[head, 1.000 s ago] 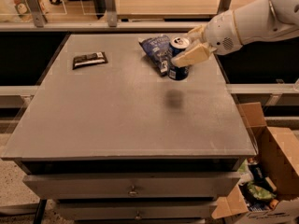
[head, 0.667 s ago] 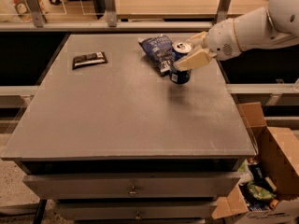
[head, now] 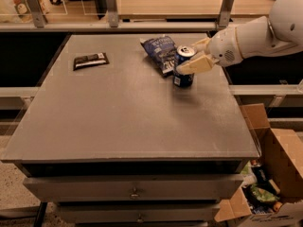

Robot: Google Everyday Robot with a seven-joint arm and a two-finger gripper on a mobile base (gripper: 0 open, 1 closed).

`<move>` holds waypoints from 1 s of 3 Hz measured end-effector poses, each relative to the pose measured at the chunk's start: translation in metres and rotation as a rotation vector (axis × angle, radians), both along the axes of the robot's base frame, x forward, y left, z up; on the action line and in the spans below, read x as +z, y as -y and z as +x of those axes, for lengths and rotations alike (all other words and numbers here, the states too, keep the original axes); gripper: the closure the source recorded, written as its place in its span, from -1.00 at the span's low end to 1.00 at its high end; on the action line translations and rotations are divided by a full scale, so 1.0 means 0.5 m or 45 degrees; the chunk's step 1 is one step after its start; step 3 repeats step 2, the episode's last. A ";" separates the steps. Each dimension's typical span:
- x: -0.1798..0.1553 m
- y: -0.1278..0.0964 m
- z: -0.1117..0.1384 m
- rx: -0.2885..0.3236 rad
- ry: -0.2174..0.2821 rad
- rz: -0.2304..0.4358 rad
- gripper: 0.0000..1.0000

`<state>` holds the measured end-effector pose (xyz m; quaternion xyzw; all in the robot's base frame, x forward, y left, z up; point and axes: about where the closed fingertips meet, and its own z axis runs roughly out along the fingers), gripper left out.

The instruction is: Move pepsi can near blue chip bag

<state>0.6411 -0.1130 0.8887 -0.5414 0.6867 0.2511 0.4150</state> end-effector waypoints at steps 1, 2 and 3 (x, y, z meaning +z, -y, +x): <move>-0.007 -0.002 -0.001 -0.011 -0.031 0.011 -1.00; -0.007 -0.003 -0.001 -0.012 -0.033 0.011 -1.00; -0.007 -0.003 -0.001 -0.012 -0.033 0.011 -1.00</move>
Offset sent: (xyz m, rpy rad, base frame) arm -0.0020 -0.0045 -0.0010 0.0101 0.0442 -0.0309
